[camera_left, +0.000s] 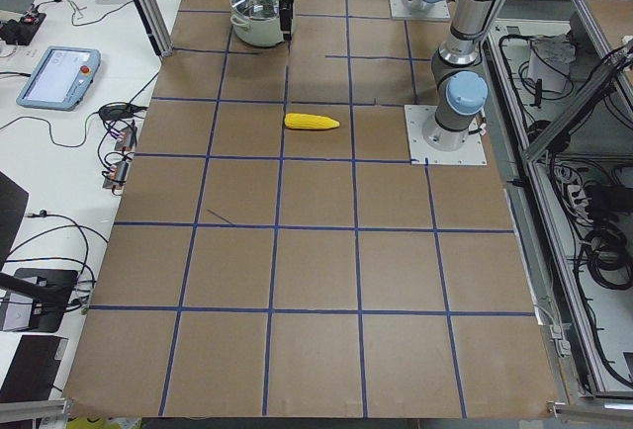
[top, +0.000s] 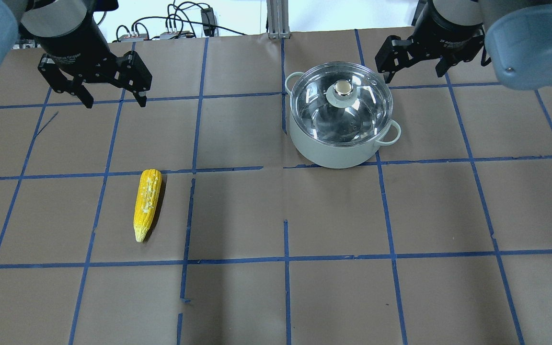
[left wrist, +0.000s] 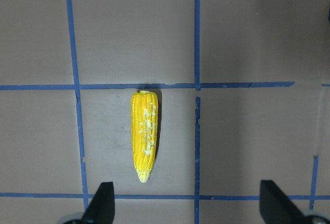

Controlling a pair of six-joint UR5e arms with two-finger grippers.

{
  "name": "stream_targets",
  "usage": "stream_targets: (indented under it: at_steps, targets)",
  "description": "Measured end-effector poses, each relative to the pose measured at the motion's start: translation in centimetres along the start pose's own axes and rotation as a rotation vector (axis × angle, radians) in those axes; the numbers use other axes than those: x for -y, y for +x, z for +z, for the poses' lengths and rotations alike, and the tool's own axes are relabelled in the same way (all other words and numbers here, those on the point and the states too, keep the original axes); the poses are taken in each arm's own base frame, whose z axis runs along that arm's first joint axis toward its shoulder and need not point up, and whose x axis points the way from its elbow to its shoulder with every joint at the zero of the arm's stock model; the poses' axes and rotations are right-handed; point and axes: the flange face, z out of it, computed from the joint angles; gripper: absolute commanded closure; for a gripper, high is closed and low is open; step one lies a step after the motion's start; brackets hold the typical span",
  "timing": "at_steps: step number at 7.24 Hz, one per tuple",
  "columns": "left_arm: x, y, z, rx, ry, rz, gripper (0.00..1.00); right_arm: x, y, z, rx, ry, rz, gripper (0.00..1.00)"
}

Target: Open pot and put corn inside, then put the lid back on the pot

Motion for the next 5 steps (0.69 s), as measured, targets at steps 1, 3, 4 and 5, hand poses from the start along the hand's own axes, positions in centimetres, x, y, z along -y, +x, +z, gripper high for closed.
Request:
stream_targets:
  at_steps: [1, 3, 4, 5]
  targets:
    - [0.0, 0.0, 0.0, 0.001, 0.0, -0.001, 0.0, 0.0, 0.0, 0.0, 0.001, -0.003, 0.001, 0.0]
    - [-0.1, 0.0, -0.1, 0.002, -0.003, -0.004, 0.0, 0.4, -0.1, 0.5, 0.01, -0.005, 0.001, 0.0]
    - [-0.1, 0.0, -0.2, 0.001, -0.008, -0.014, 0.0, 1.6, -0.3, 1.7, 0.016, -0.017, 0.001, 0.0]
    - [-0.1, 0.0, -0.2, 0.001, -0.016, -0.029, 0.0, 4.0, -1.0, 3.7, 0.021, -0.034, -0.003, 0.0]
